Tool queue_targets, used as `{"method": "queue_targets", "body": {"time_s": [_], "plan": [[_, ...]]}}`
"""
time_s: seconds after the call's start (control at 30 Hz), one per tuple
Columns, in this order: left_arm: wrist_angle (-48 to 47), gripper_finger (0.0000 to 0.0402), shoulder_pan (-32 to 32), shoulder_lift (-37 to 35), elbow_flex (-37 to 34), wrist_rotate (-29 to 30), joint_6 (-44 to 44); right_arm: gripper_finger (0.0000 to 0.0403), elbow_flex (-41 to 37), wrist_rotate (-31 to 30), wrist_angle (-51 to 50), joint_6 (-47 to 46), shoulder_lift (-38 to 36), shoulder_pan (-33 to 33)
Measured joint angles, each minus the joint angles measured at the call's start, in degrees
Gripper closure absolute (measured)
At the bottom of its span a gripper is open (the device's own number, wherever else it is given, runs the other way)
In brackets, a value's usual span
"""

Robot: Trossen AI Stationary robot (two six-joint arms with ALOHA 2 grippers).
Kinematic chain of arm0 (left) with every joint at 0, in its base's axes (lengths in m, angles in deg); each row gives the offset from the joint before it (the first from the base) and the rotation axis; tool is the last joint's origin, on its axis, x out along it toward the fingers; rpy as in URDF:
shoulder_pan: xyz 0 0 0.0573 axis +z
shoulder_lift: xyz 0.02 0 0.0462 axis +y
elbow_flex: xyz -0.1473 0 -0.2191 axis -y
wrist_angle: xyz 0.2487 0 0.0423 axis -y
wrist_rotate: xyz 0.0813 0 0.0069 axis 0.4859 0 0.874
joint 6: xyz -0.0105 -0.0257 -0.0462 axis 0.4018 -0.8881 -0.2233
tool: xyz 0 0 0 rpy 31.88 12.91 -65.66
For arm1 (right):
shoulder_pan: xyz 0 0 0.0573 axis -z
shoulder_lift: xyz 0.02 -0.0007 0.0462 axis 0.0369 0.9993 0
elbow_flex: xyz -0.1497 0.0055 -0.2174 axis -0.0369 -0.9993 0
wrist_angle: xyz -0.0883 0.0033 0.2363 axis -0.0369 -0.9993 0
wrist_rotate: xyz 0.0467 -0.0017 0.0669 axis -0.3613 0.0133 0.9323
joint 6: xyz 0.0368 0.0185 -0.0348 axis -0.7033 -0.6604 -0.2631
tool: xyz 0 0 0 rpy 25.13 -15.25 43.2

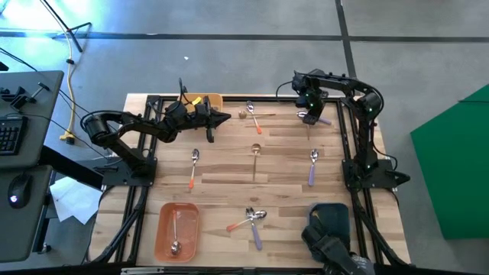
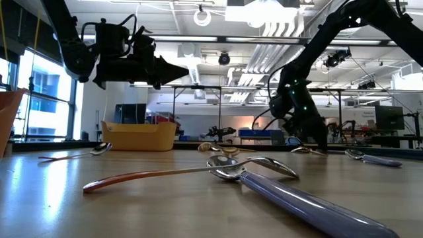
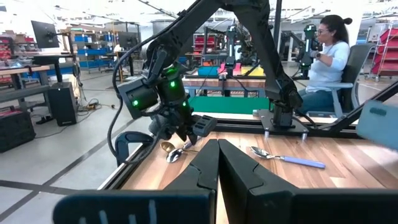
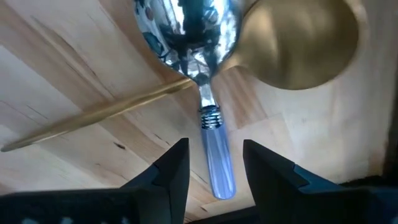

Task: Sort silverware by color (type)
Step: Put the purple spoon into the yellow bin

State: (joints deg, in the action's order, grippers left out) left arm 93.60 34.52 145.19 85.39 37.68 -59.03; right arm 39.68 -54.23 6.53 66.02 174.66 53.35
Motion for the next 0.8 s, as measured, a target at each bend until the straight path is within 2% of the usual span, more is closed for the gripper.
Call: {"method": "queue_targets", "body": {"time_s": [0.27, 0.37, 0.6, 0.8], "plan": [[0.0, 0.0401, 0.0, 0.0, 0.0, 0.0, 0.0, 0.0277, 0.2, 0.0, -0.5, 0.0, 1.8, 0.0], [0.0, 0.0401, 0.0, 0.0, 0.0, 0.0, 0.0, 0.0303, 0.8, 0.4, -1.9, 0.1, 2.1, 0.1], [0.0, 0.0401, 0.0, 0.0, 0.0, 0.0, 0.0, 0.0393, 3.2, -0.3, -4.7, 2.6, 2.2, 0.2], [-0.1, 0.0401, 0.0, 0.0, 0.0, 0.0, 0.0, 0.0402, 6.7, 0.7, -7.7, 2.5, 2.3, 0.2]]}}
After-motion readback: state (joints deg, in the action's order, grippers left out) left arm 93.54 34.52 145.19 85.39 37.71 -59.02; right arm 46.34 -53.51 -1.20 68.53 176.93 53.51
